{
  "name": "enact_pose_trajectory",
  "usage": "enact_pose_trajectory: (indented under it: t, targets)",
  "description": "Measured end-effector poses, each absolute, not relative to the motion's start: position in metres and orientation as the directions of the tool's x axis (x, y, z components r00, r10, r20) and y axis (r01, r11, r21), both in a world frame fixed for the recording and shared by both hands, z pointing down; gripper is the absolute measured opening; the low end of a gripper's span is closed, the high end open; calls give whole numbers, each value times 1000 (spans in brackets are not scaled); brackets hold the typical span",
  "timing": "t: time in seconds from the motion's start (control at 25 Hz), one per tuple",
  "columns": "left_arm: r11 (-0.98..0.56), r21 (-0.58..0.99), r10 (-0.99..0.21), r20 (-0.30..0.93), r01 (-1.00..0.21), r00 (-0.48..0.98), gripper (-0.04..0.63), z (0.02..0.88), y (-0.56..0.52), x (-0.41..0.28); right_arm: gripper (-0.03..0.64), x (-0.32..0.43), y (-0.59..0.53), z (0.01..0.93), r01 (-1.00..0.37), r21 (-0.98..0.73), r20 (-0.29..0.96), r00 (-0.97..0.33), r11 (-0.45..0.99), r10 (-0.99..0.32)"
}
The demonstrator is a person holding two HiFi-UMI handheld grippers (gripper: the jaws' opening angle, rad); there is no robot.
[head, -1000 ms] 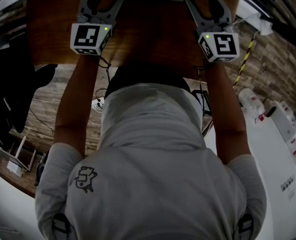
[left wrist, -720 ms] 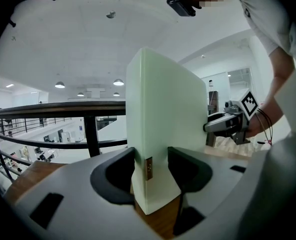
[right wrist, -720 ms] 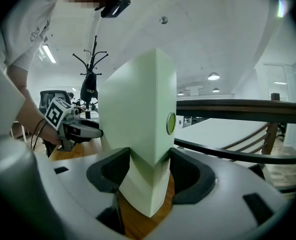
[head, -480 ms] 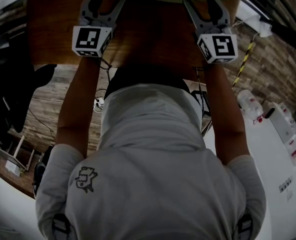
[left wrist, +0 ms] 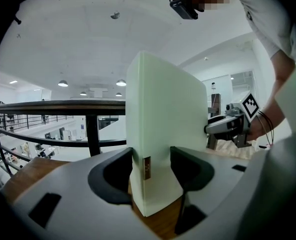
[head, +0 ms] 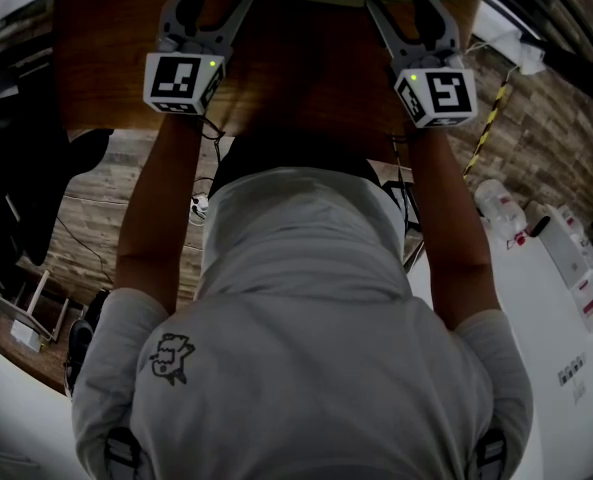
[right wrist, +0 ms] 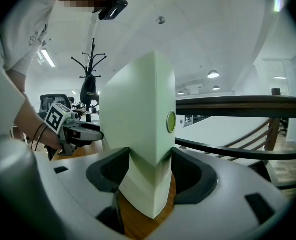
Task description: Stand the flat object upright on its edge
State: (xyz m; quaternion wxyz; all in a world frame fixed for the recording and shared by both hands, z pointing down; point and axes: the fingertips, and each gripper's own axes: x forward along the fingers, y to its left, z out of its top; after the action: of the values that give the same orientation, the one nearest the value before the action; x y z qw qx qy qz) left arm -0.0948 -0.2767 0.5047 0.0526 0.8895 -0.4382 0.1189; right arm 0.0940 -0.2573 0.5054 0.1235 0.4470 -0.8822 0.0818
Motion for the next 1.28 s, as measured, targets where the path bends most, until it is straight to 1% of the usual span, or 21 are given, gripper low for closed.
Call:
enact_pose_trajectory:
  t: [1.28]
  targets:
    - [-606, -15, -770, 263, -795, 582, 253, 509, -275, -99, 242, 91, -259, 502, -806, -46, 271, -579, 591, -769]
